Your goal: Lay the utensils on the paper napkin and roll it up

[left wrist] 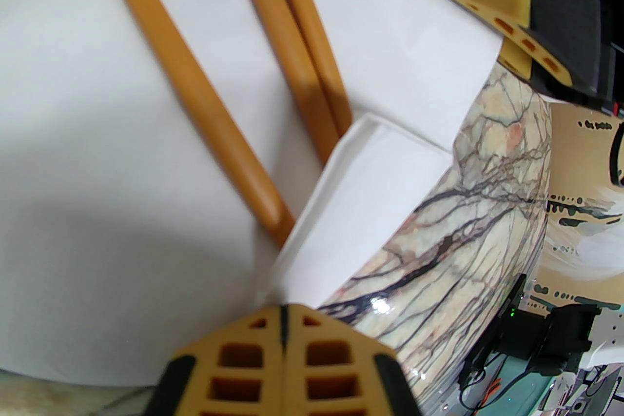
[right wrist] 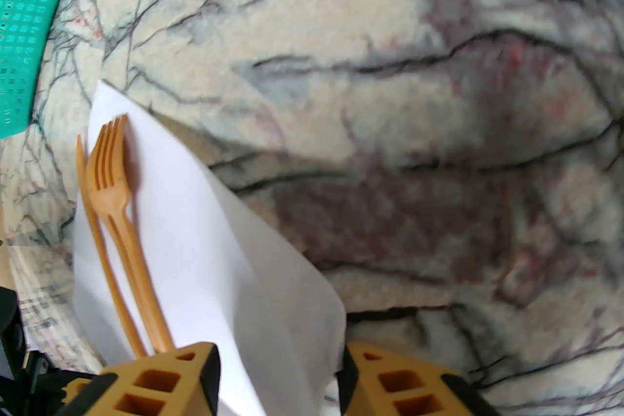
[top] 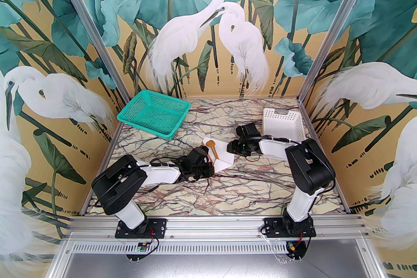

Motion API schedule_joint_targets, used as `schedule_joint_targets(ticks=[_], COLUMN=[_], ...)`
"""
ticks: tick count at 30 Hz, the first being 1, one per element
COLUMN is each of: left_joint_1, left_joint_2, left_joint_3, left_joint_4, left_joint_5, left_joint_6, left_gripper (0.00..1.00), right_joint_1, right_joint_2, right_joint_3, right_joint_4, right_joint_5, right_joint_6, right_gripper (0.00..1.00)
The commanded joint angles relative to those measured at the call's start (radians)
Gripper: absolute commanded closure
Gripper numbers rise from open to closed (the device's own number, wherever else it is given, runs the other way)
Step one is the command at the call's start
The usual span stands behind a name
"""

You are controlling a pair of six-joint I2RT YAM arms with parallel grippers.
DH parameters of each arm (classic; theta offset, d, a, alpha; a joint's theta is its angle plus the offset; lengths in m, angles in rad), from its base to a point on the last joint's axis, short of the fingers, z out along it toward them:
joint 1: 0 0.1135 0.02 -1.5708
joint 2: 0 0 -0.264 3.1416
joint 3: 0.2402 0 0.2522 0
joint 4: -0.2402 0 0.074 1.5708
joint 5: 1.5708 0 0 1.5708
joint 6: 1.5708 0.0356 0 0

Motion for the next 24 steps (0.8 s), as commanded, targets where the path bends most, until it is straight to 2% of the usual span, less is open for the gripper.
schedule_joint_targets(ticks=[1,5,10,18,24], left_joint_1=[-0.008,-0.008,-0.008,-0.008,-0.008], left_joint_2=[0.036,0.037,0.036,0.034,0.032], left_joint_3=[-0.013,-0.011,-0.011,-0.012,-0.014], left_joint_4=[-0.103,-0.103,-0.105,-0.105,-0.106], left_joint_5=[-0.024,-0.024,-0.024,-0.025,-0.028], left_joint_6=[0.005,0.007,0.008,0.006,0.006], left_gripper=[1.0,1.0,1.0,1.0,1.0], right_joint_1=[0.003,0.003,0.002,0.001,0.001], right_joint_2=[-0.055,-0.084,-0.102,-0.063,-0.05], right_joint_3=[-0.048,-0.113,-0.144,-0.072,-0.029], right_joint_4=[0.057,0.133,0.159,0.103,0.049], right_joint_5=[-0.086,-0.11,-0.089,-0.02,0.024], right_joint_6=[0.069,0.124,0.118,0.027,-0.021], right_gripper=[0.52,0.52,0.51,0.51,0.59])
